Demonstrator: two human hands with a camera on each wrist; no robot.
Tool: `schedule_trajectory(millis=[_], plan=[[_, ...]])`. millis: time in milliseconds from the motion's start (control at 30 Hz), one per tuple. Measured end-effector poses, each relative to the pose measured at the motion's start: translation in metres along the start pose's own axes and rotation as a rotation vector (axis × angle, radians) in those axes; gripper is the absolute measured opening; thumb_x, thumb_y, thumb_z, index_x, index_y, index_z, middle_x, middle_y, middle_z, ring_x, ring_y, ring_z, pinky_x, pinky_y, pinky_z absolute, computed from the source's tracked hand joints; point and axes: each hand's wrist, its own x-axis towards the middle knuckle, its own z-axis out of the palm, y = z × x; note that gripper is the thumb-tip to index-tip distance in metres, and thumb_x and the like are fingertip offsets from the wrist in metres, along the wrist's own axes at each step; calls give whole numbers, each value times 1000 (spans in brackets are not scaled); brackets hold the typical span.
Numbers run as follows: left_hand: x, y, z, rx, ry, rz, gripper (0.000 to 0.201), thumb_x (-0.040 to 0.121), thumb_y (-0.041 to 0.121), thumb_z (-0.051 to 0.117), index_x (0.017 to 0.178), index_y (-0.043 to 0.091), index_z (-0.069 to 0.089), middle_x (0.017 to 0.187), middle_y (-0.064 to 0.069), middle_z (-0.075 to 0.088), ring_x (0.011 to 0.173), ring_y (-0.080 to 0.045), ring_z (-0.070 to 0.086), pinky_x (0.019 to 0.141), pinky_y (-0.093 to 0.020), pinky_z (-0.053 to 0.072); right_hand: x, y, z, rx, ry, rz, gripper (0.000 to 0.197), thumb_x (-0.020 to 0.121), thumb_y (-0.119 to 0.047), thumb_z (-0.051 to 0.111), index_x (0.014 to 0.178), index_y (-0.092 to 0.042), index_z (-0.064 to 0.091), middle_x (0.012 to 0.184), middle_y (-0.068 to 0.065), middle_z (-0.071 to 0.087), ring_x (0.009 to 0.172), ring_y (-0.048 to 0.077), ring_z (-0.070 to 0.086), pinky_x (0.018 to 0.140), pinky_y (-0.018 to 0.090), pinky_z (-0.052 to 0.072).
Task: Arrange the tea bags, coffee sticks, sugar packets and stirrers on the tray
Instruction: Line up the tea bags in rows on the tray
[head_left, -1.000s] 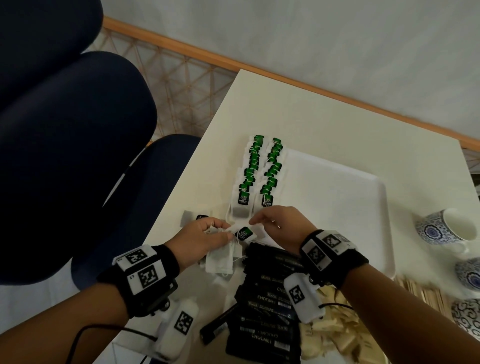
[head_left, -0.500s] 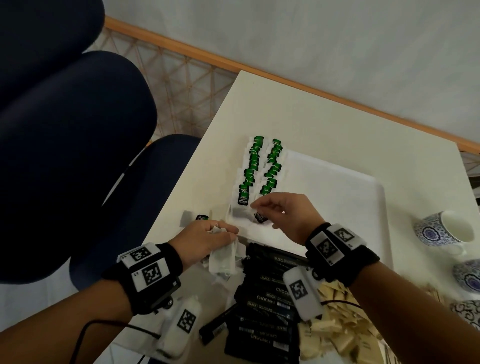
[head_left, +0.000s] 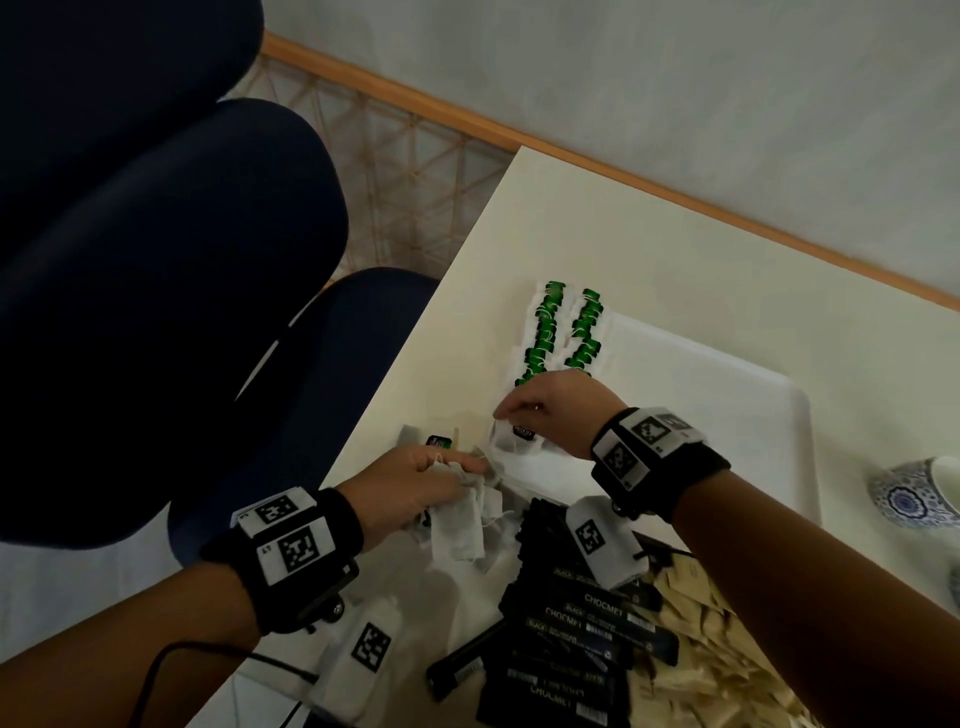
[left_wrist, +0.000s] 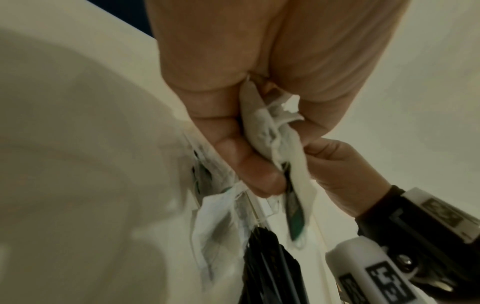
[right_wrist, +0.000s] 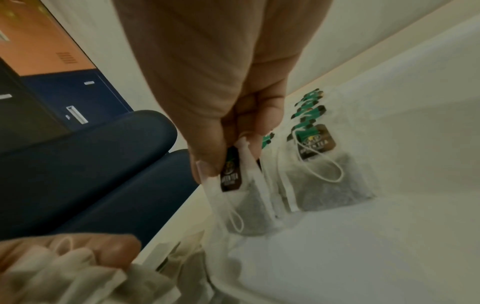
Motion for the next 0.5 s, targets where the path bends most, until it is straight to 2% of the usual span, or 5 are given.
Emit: schedule_trajectory(millis=[167,267,333,433,500], plan=[[-2,5,-3,-5,-10,11,43,91,3,52,81,36,77,112,-3,69,97,-24,64,93,-54,46,13,-2,2,-77,5,10,26,95,-22,50,114,-27,67,107,-4,67,95,13,61,86,34,50],[-4,9,-1,-39,-18,10,29,88,15,58,82,34,78,117,-10,67,99,-29,62,97,-58,41,10,2,6,-60,158,-4,22,93,-28,56,113,-27,65,99,-6,59,91,11,54,83,33,49],[-3,10,1,-80,-21,11,20,81,23,60,87,28,78,114,-14,67,98,-32,62,96,-57,43,1,-1,7,36,305,-76,15,90,-28,61,103,-26,68,90,-9,57,83,8,52,75,29,47],[6,6,3,-119,3,-17,24,94,13,53,90,20,76,88,-10,71,76,-21,64,68,-38,50,-26,-20,9,136,254,-187,11,83,-35,70,90,-28,70,84,-14,56,76,1,50,67,20,43],[9,7,6,-127,-6,-26,28,97,10,46,90,16,73,72,-3,70,60,-13,62,53,-25,46,-45,-31,18,115,136,-268,27,73,-48,75,91,-31,66,89,-16,56,82,1,51,70,21,46]])
